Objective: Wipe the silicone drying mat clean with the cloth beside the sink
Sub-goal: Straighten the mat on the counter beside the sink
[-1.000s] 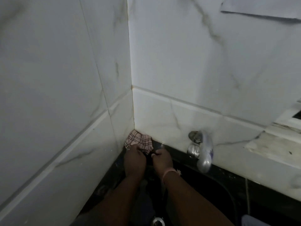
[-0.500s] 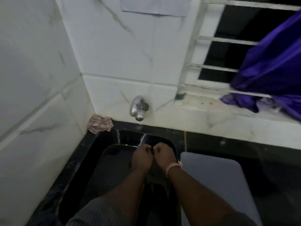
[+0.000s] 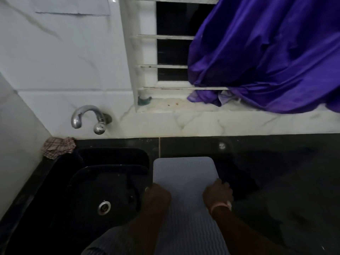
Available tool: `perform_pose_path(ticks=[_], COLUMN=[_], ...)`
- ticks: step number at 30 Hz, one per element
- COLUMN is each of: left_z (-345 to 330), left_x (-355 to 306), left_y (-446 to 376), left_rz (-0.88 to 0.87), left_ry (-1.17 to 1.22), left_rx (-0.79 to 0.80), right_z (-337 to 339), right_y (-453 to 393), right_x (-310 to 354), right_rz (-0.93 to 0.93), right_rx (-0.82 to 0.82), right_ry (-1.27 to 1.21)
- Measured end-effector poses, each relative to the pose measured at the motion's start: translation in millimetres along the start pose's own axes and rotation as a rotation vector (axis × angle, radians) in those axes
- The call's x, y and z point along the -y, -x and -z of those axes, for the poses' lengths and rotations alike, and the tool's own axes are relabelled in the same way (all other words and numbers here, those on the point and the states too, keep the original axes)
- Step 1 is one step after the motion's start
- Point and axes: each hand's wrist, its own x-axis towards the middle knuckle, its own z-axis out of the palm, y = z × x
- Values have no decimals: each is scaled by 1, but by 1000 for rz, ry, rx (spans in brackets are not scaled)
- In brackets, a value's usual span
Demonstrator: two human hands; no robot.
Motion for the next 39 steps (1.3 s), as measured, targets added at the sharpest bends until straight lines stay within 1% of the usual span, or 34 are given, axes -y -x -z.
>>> perform_pose_path(ticks=[2,4,5,7,9,11,15,19,21,23,26,28,30,32,36,39], left_z=[-10,-16,-19,-21,-22,-23,-29,-29,-26,-22,-18,-16,-18,-17,-9,4], left_x=[-1,-3,-6,-9,-8,-4,7,10,5,-2,-6,-9,-10,-15,-26,-39], left_y=[6,8,7,10,12,15,8,3,3,2,1,0,-3,-6,-18,-26], left_rz=[59,108,127,221,325,345,265,175,101,27,-49,-76,-123,-188,-271,-279], left_ry=[-13,83,132,166,170,224,207,179,287,337,282,274,331,425,580,665], left_rx=[-35,-64,-59,-56,-140,-185,-146,-99,-82,-76,-94,-153,-222,-245,-236,-192], right_z=[-4,-11,-12,-11,-10,-11,-11,-14,-13,-12,-7,-2,7,21,43,52], right_y=[-3,-10,-13,-16,-21,-23,-24,-26,-27,-27,-24,-23,-21,-20,-33,-48], right_x=[-29,-46,-49,-50,-53,-55,-52,-44,-42,-40,-37,-38,-37,-34,-25,-15], right_rz=[-41,-30,-25,-7,32,90,183,148,149,175,216,216,225,252,251,242], right_rx=[37,69,99,155,154,134,124,104,95,83,68,26,1,7,-21,-47], right_ry=[-22,-76,-129,-255,-303,-359,-446,-429,-431,-477,-566,-632,-729,-833,-1002,-1043])
